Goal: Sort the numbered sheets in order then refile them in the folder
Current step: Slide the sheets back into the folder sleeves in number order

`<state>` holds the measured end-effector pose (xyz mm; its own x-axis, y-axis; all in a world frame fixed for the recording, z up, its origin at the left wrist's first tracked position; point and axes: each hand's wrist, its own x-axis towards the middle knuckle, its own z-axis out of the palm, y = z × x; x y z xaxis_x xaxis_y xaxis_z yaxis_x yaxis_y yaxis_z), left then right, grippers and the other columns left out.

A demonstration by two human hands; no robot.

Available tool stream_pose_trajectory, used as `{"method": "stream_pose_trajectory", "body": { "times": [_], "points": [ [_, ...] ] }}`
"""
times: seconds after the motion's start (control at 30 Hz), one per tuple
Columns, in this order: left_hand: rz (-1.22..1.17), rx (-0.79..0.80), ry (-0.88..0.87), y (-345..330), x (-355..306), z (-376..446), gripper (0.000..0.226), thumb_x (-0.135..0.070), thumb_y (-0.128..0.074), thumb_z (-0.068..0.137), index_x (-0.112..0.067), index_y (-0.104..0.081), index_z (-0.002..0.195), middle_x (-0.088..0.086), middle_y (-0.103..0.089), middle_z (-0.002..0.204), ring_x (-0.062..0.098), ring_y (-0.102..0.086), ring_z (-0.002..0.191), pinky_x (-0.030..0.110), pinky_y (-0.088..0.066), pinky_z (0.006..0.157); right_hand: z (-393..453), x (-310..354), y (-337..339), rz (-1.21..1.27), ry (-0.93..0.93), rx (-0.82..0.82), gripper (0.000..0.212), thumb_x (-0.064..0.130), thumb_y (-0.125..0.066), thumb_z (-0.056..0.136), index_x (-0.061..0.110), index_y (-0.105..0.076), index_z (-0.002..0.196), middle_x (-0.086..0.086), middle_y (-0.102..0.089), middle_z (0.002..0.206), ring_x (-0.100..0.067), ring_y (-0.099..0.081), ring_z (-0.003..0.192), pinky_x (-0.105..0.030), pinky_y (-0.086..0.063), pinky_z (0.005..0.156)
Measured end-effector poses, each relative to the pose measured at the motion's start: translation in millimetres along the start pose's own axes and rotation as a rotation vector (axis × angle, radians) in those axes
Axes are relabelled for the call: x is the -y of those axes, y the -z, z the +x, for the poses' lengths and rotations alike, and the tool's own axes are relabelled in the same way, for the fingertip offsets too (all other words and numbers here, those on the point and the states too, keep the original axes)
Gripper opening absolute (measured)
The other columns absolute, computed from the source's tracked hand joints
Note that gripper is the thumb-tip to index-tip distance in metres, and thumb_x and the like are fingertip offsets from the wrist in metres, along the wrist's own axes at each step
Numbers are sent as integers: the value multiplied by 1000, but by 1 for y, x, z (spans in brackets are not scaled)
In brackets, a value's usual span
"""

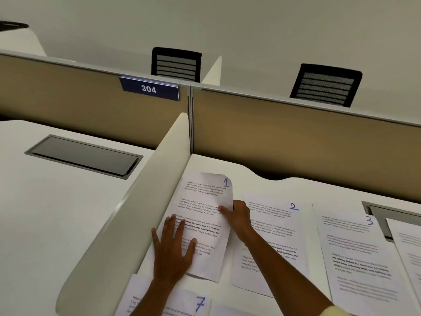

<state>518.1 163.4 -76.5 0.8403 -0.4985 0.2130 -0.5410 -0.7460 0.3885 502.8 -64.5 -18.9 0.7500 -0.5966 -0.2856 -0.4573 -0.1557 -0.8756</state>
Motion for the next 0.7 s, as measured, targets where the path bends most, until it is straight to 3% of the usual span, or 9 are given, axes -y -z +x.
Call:
{"method": "stream_pose_trajectory", "body": {
  "times": [0.13,0.3,0.43,0.5,0.57,0.6,0.7],
  "points": [
    [-133,23,78,7,-2,2,73,-64,-27,94,-18,-35,150,9,-24,160,26,-21,148,54,-12,119,-11,6,22,37,-1,-25,26,23,-75,88,6,-70,108,-7,-72,99,-24,-70,88,-24,-55,66],
    [-366,71,169,29,-17,6,78,-70,-32,91,-22,-27,153,1,-17,162,17,-10,150,36,-8,120,-29,4,52,144,-41,-45,35,27,-78,85,8,-70,113,-8,-74,103,-25,-72,90,-43,-61,82],
    [-695,114,279,59,-47,7,72,-47,-58,90,-19,-32,151,2,-34,156,18,-31,143,27,-25,112,-53,3,75,251,-41,-25,35,26,-79,84,12,-69,115,-6,-75,104,-26,-73,92,-48,-60,86],
    [-808,108,341,68,-59,9,68,-43,-63,90,-15,-39,148,4,-44,149,22,-41,137,32,-34,111,-69,2,86,308,-31,-13,35,24,-79,84,12,-69,116,-6,-75,105,-26,-73,93,-49,-59,87],
    [-871,124,384,75,-67,12,61,-53,-65,86,-14,-57,133,5,-61,133,23,-57,122,39,-46,105,-86,-1,98,351,-22,-24,36,22,-78,85,13,-67,118,-5,-75,107,-25,-73,95,-47,-59,88],
    [-891,139,364,76,-71,12,53,-57,-66,84,-14,-66,116,4,-70,116,22,-65,107,41,-53,95,-94,-3,104,374,-16,-32,34,20,-78,85,15,-67,117,-5,-75,108,-25,-73,96,-46,-59,88],
    [-962,207,285,86,-87,4,33,-39,-71,87,-10,-63,73,1,-70,74,18,-65,69,36,-54,65,-118,-14,120,420,-19,-53,24,17,-76,86,17,-68,109,-8,-75,109,-27,-73,96,-46,-59,87]
  ]
}}
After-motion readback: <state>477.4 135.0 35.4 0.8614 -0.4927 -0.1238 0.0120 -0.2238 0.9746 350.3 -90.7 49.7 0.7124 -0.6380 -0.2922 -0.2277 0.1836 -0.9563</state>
